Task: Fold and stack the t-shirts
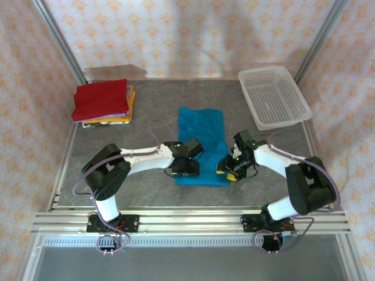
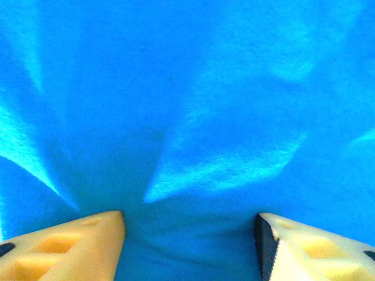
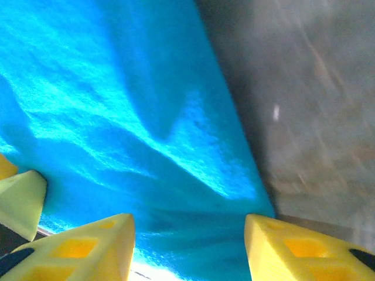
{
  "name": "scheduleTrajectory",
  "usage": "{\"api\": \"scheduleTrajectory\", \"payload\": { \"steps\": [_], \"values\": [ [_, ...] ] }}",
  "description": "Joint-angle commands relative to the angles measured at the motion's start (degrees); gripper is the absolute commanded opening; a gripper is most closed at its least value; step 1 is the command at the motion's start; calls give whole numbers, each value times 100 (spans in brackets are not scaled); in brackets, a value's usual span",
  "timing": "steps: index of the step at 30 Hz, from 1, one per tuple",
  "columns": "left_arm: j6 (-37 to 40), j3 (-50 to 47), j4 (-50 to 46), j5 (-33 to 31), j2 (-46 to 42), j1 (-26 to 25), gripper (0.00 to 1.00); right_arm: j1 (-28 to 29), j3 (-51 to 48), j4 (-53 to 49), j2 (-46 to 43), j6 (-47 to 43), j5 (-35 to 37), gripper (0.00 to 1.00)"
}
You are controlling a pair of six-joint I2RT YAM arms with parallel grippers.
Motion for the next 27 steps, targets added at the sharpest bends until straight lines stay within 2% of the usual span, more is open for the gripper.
{"api": "scheduleTrajectory", "payload": {
  "steps": [1,6,10,13,17,20,27],
  "values": [
    [-414,-144,-710,-343,-391,-116,63,25,-263,-728,-658,243,324,53],
    [-580,-411,-893,-536,-1265,-150,64,25,-395,-1405,-1561,331,503,53],
    [-594,-649,-980,-489,-1699,-149,64,27,-640,-1323,-1804,492,384,51],
    [-635,-1034,-622,-177,-1831,-100,64,23,-760,-1053,-1742,597,223,49],
    [-1030,-1785,347,335,-2041,16,59,23,-772,-793,-1551,638,30,46],
    [-1245,-2160,835,442,-2159,67,55,23,-745,-699,-1362,605,-43,43],
    [-1359,-2511,1193,548,-2192,116,47,24,-721,-399,-969,611,-214,38]
  ]
}}
